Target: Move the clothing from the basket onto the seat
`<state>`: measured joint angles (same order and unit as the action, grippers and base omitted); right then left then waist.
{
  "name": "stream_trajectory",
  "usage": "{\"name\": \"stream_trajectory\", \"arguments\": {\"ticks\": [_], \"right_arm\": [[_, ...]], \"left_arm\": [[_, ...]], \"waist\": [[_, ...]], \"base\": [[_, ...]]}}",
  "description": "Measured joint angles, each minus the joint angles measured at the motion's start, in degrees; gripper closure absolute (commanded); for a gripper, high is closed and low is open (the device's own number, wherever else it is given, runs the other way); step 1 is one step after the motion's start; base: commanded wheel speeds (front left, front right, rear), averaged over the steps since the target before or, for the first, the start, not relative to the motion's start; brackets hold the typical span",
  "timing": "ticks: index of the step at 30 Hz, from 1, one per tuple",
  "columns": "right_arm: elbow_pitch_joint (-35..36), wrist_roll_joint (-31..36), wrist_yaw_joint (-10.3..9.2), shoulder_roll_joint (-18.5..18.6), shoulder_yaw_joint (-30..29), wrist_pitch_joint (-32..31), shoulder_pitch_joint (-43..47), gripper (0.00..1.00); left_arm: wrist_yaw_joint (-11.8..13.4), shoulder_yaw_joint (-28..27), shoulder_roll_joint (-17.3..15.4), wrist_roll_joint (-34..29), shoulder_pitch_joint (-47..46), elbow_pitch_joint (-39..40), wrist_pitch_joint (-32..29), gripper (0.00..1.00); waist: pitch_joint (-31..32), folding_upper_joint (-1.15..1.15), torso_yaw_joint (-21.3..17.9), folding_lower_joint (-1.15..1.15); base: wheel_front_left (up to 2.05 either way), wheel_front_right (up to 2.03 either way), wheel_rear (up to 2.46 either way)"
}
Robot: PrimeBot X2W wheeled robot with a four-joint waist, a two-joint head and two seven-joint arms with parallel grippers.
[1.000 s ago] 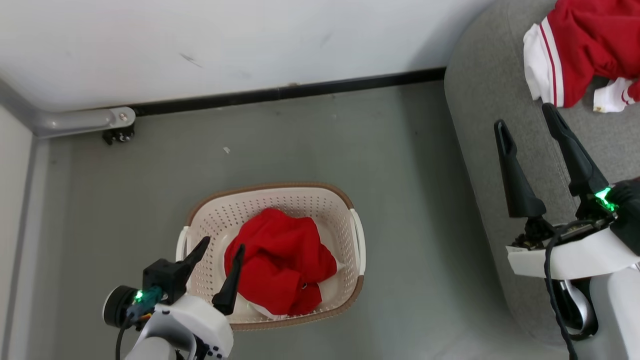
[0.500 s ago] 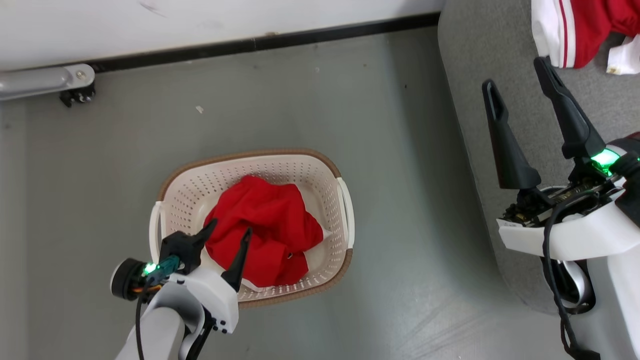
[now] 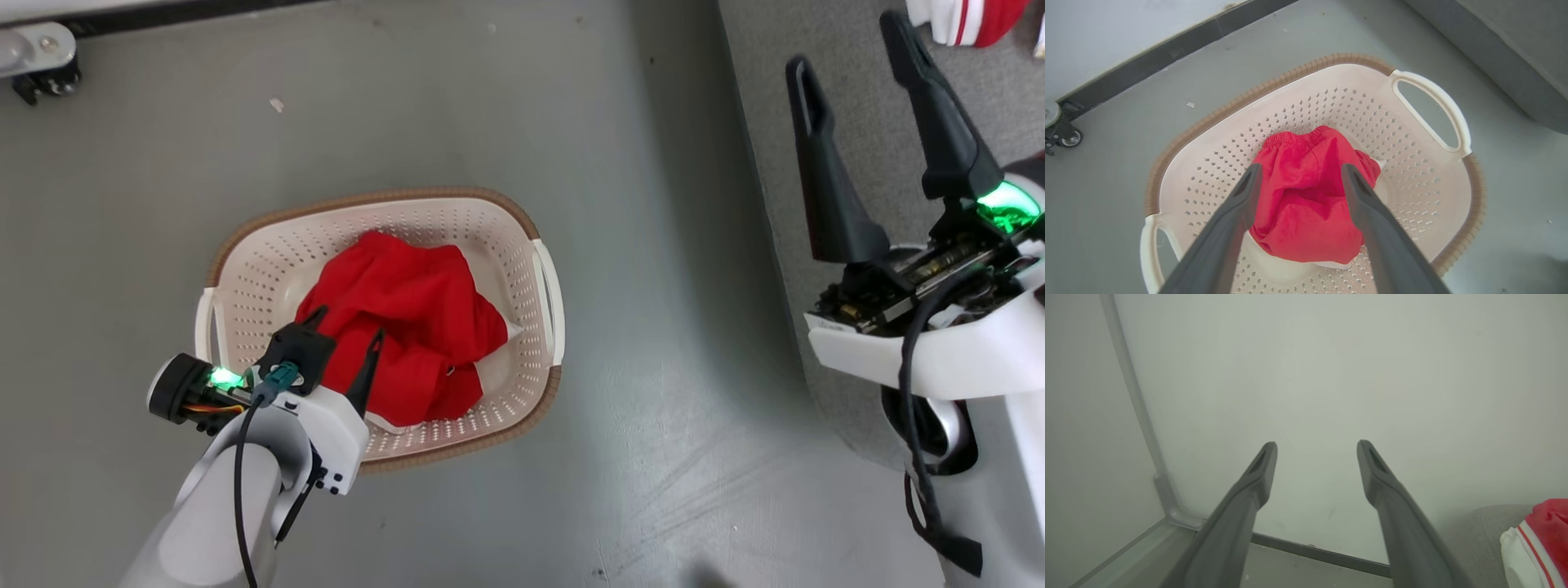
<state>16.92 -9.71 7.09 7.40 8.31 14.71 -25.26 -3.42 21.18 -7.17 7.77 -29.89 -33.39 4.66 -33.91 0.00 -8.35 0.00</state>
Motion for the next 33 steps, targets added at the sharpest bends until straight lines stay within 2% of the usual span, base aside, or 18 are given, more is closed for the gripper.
{"name": "stream_trajectory", "arguments": {"ticks": [14,25,33], "right_arm": [[2.2,-1.5,0.00,-1.2,2.7,0.0,-4.7,0.00],[3.0,-1.8,0.00,-1.9,4.2,0.0,-9.5,0.00],[2.9,-2.3,0.00,-2.4,4.4,0.0,-10.6,0.00]], "left_arm": [[1.8,0.6,0.1,-2.6,-7.2,-5.8,0.5,0.00],[3.4,4.4,-2.6,-9.6,-13.3,-10.3,0.2,0.00],[4.8,4.2,-3.4,-10.4,-16.1,-13.7,-1.7,0.00]], "waist": [[-7.9,0.00,-2.0,0.00],[-13.0,0.00,-3.8,0.00],[-16.3,0.00,-5.2,0.00]], "base": [[0.00,0.00,0.00],[0.00,0.00,0.00],[0.00,0.00,0.00]]}}
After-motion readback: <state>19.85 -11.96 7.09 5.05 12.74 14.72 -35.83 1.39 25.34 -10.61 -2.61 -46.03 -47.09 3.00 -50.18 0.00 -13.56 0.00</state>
